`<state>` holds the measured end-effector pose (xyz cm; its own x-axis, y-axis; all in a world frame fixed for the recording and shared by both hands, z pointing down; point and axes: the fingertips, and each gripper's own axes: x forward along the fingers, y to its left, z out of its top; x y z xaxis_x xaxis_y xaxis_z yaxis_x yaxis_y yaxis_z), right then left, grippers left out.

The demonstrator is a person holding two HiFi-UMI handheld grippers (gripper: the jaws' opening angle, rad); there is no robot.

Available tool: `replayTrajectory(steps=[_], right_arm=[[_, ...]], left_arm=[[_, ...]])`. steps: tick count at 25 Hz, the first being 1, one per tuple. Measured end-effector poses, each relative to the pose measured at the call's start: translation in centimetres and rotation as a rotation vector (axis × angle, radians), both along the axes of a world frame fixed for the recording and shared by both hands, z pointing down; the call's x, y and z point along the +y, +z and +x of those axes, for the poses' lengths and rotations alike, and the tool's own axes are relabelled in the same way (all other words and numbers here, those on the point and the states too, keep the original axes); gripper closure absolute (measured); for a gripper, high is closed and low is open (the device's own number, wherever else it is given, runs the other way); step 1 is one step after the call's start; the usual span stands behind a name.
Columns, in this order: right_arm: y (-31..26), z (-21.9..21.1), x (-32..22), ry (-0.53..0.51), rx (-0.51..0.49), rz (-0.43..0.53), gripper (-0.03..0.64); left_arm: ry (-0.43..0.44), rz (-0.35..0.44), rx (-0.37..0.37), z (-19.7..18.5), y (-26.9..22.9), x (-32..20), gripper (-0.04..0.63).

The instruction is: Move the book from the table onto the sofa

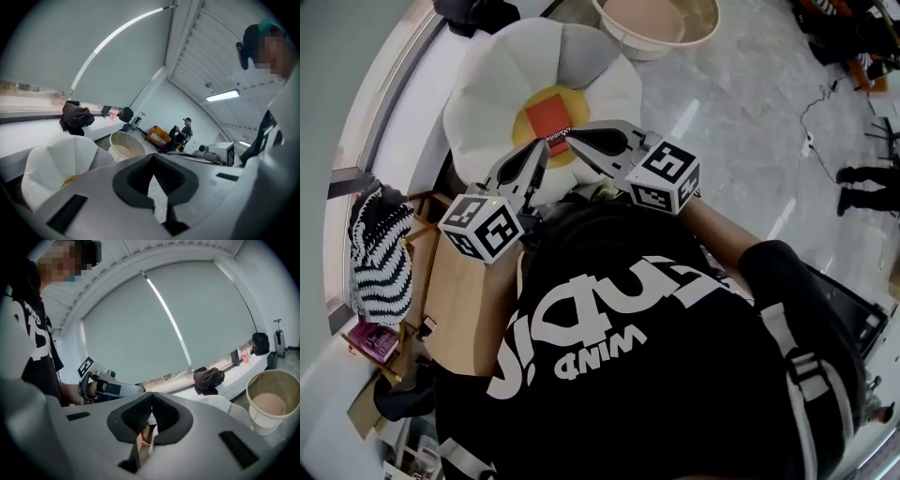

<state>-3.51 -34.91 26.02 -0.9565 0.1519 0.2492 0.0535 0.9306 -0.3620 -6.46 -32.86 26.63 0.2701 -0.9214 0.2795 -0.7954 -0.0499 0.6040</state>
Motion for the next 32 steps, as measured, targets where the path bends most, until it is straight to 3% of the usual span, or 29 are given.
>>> replayTrajectory(steps=[6,15,18,21,32], right_arm=[[-3.2,0.3,-1.1,0.01,-0.096,0.126,0.615],[-5.1,2.8,-3.9,0.102,-0.085,0.223,0.615],[-4.7,3.5,-4.6,0.134,-0.068,0.218,0.615],[-4.9,4.1,-5.0,0.148,-0.123,0.19,0.615],[-5.0,4.9,-4.3,0.1,-0.15,0.167,0.615]], left_arm=[[0.008,0.127,-0.171,-0.9,-3.0,-0.1,0.586],[-0.024,0.235,-0.366,-2.6,-4.6,0.8,0.586],[-0.032,0.243,-0.379,-3.0,-4.4,1.1,0.586],[-0.045,0.247,-0.372,-2.9,-4.4,0.7,0.586],[-0.065,0.239,-0.329,-1.8,-3.6,0.7,0.586]])
